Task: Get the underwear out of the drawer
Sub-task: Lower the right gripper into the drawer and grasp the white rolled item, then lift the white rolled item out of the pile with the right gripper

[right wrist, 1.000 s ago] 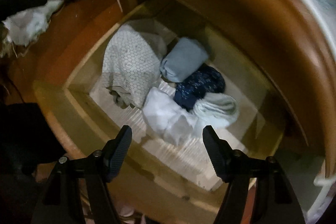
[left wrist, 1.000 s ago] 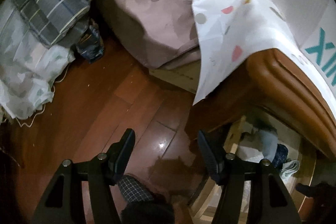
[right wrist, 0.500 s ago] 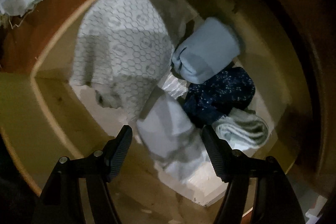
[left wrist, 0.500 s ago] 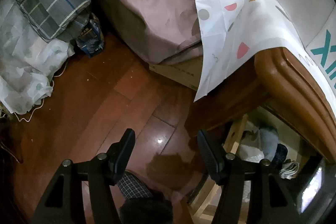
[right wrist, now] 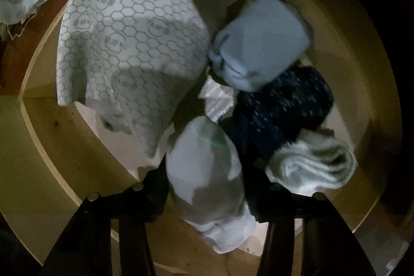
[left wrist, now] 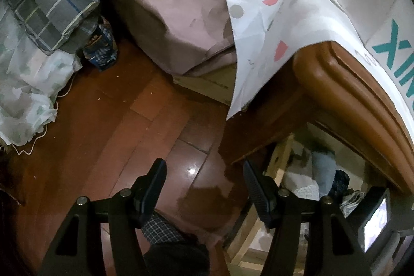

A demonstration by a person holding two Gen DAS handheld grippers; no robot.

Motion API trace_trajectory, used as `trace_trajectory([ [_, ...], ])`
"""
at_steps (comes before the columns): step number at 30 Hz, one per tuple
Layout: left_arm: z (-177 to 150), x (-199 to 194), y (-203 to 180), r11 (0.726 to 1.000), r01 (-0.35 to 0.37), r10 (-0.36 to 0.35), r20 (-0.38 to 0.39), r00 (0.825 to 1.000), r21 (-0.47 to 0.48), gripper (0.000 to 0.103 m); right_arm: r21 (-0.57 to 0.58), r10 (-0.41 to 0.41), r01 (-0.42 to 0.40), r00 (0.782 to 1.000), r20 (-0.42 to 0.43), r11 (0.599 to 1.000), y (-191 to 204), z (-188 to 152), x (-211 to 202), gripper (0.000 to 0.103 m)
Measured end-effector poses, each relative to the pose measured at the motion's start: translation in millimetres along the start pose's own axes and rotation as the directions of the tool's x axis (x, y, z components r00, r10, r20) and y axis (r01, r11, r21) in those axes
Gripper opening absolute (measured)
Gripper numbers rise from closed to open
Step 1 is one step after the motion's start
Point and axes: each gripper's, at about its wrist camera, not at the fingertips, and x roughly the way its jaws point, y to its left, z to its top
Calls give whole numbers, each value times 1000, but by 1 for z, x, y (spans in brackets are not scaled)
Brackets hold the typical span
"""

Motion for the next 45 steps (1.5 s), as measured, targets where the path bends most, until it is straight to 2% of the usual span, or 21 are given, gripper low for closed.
trace_trajectory([
  [4,-2,4,-12,999,26,-26,-21,999,21,63,95,34,-40,997,73,995,-13,-21,-16,44],
  [8,-10,7,-40,993,52,-48,-37,998,107,63,205,52,-89,982,180,975,-32,-48,-41,44],
  [13,-23,15,-77,971,126,-108,-98,989,203,63,368,37,-175,935,351,913,-61,-94,-79,44],
  [15,-29,18,-87,964,149,-124,-124,985,219,63,416,22,-205,915,403,886,-76,-108,-91,44],
  [18,-35,27,-102,952,194,-152,-183,971,236,63,472,-35,-206,891,452,857,-89,-127,-104,44],
  [23,-38,38,-114,949,219,-166,-234,958,225,63,523,-33,-278,861,508,806,-103,-155,-109,44],
  [29,-36,48,-117,953,243,-191,-264,945,181,63,534,-22,-314,848,530,785,-108,-174,-91,44],
  [31,-36,51,-120,957,228,-178,-260,949,179,63,543,-9,-338,844,537,769,-109,-175,-88,44],
  [35,-37,59,-121,961,235,-191,-262,946,145,63,566,-37,-368,816,578,738,-116,-184,-96,44],
  [42,-38,58,-125,966,214,-183,-208,961,143,63,574,-23,-378,821,570,726,-119,-189,-94,44],
  [45,-41,57,-130,967,203,-169,-205,964,157,63,562,-12,-390,814,580,730,-118,-189,-95,44],
])
